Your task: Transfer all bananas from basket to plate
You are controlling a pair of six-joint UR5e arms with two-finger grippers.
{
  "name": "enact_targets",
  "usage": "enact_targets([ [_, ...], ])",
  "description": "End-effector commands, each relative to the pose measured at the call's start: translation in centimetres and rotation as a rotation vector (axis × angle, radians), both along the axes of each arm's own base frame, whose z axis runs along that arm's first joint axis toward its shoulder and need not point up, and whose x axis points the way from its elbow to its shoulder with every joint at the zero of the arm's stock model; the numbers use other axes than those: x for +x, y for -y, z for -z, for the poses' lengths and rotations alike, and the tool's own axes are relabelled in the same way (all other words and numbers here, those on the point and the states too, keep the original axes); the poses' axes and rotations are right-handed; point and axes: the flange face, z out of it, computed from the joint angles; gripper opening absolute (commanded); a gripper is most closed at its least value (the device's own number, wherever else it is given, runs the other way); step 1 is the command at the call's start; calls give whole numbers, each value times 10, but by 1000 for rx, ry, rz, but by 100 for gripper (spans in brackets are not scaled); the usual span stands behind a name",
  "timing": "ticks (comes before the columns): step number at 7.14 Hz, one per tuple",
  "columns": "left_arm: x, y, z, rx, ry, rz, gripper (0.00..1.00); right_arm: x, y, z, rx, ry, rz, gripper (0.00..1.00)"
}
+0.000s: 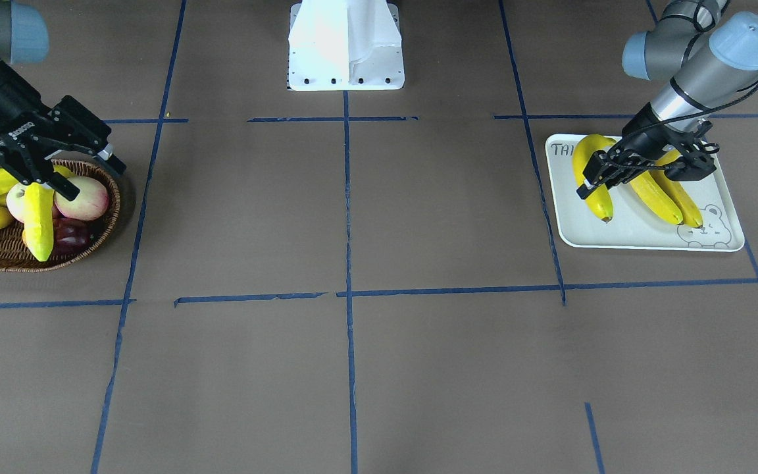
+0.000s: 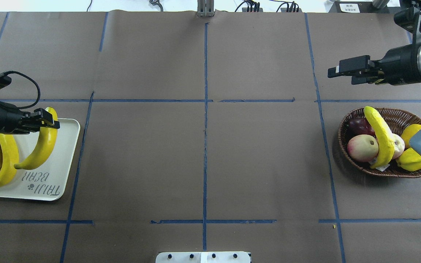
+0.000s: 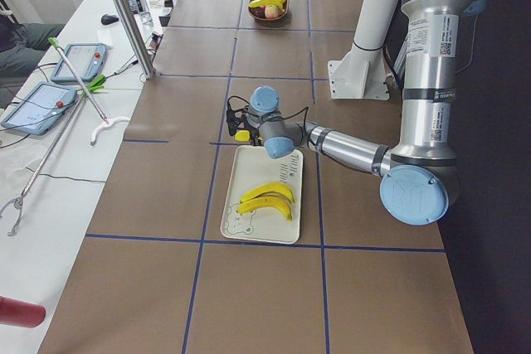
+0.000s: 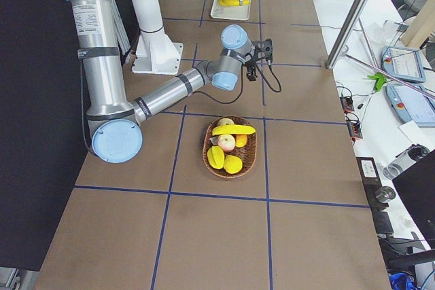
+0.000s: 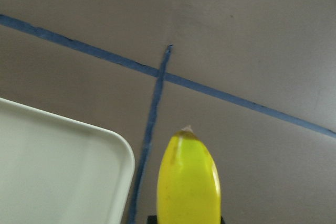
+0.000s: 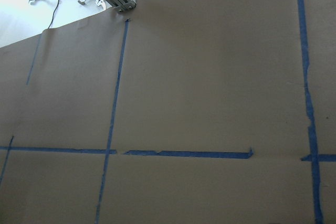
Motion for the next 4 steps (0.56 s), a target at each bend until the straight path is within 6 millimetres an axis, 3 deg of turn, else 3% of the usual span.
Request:
enact_targets([
  [1,-9,-7,-19,18,40,-2,0,21,7,-26,20,-40,14,100],
  [2,-12,-10,-26,35,57,-16,0,25,8,-34,20,-49,22,100],
  [3,-15,-14,-36,43,77,-24,15,27,6,-40,26,-58,28,100],
  [4,-22,-18,-50,65,118,-14,99,28,6,-42,23,-59,27,100],
])
